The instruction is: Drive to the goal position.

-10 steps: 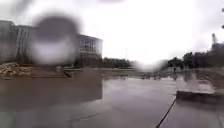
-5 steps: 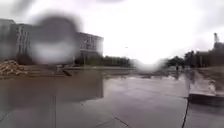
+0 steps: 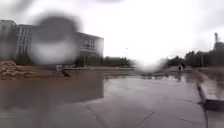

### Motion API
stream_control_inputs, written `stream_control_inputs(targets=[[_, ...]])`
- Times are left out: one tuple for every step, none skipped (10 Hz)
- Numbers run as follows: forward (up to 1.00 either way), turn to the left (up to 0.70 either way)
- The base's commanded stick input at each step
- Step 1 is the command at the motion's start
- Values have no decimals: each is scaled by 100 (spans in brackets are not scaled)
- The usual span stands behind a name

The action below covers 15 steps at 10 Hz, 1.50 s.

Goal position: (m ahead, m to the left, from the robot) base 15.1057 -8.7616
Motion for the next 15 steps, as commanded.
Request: stream_control_inputs(targets=[[70, -7], [70, -19], [70, -33], [70, -35], [70, -35], [70, -24], [70, -9], [70, -2], [70, 0], [70, 0], [70, 0], [70, 0], [70, 0], [70, 0], [70, 0]])
